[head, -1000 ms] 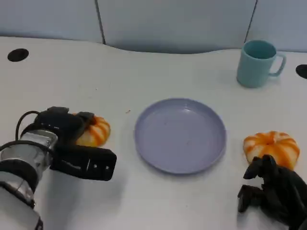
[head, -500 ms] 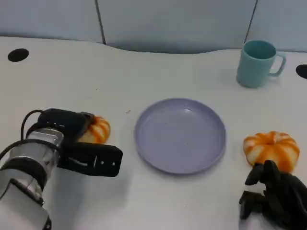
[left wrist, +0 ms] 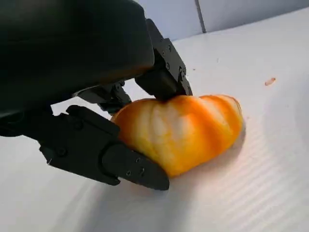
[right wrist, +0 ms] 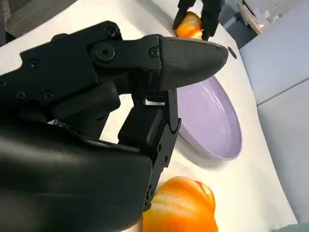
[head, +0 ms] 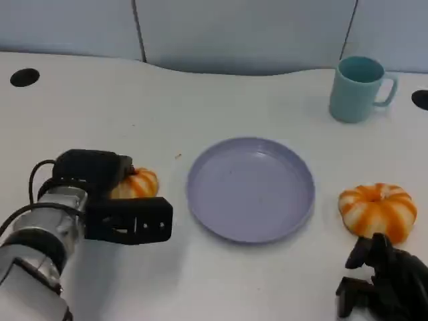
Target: Grasp the bread from the table and place it into the plate.
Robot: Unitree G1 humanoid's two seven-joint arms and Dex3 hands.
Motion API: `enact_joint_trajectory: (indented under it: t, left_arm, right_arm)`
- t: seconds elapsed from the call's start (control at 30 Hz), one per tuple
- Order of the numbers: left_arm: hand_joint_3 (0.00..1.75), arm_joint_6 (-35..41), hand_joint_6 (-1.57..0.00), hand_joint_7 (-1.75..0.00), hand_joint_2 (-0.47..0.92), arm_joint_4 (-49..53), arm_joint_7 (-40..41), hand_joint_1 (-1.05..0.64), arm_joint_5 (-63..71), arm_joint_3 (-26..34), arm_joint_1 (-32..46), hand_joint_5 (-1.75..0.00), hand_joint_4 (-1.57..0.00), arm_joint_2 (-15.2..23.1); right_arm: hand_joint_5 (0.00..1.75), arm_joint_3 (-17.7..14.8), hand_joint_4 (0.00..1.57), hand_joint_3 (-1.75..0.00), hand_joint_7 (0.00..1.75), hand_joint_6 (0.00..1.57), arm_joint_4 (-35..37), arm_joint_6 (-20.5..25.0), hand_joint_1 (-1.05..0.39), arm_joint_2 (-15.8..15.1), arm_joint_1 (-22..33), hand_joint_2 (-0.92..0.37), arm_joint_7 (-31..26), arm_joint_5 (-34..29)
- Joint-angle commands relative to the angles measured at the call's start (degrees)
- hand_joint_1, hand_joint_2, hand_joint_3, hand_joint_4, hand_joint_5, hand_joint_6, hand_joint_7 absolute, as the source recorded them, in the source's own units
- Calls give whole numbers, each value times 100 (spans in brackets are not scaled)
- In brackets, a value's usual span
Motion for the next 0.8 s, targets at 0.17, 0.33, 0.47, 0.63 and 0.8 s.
enact_joint_trajectory:
  t: [0.17, 0.33, 0.47, 0.63, 0.8]
  left_arm:
    - [28, -196, -59, -147, 92, 88, 535, -33, 8, -33, 350, -175, -68, 82]
    - [25, -381, -57, -161, 92, 56, 771, -29, 2, -10, 239, -175, -69, 169]
    - [16, -411, -53, -174, 92, 53, 796, -25, -20, 22, 173, -175, -69, 193]
    - [16, -810, -63, -146, 92, -31, 1156, -22, -258, 320, -32, -175, -70, 308]
    - [19, -942, -56, -174, 91, -35, 1339, -19, -409, 538, -141, -175, -72, 274]
  right_arm:
    - [124, -88, 124, -47, 115, 111, 28, 44, -46, -92, 104, -92, 61, 92]
    - [123, -79, 125, -45, 115, 112, 97, 109, -46, -65, 9, -92, -66, 77]
    - [123, -40, 125, -47, 114, 111, 135, 64, -45, -68, -11, -92, -76, 44]
    - [120, -33, 127, -48, 113, 111, 498, -100, -45, -31, -198, -92, 62, 54]
    - [118, -26, 128, -47, 112, 113, 647, -156, -45, -9, -304, -92, 45, 37]
